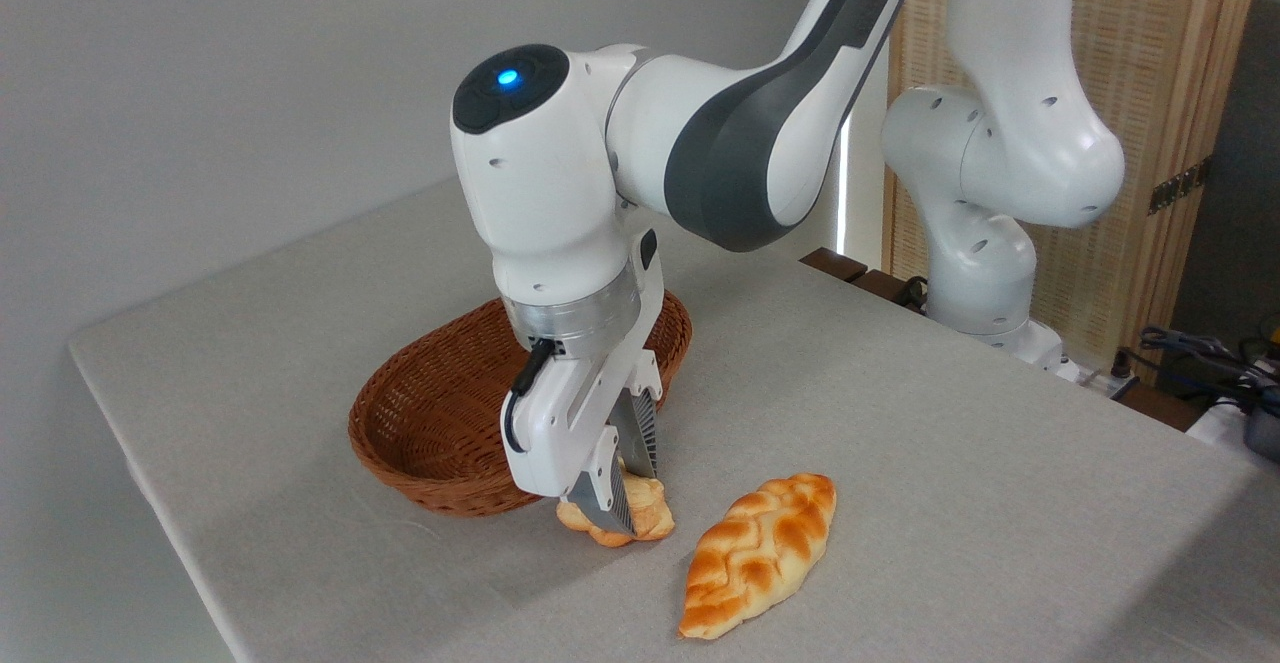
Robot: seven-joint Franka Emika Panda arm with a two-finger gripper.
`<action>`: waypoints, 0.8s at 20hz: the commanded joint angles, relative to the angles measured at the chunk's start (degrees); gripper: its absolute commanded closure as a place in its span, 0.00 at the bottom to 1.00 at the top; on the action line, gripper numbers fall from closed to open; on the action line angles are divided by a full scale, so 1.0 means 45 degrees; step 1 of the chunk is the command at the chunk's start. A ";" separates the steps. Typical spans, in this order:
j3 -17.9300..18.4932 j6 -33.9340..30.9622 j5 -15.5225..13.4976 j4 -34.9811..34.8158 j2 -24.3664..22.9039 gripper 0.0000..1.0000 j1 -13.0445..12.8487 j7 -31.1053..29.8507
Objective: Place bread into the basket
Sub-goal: 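Close the gripper on the round bun and lift it, then carry the bun over the basket and lower it inside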
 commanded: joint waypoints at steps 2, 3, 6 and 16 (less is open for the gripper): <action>0.0627 -0.0004 0.0178 0.0577 -0.0476 0.55 -0.0010 0.0154; 0.0667 -0.0043 0.0178 0.0675 -0.0555 0.55 0.0009 0.0153; 0.0648 -0.0179 0.0062 0.0929 -0.0750 0.55 -0.0029 0.0017; -0.0952 -0.0297 -0.1482 0.1164 -0.1005 0.49 -0.0147 -0.5057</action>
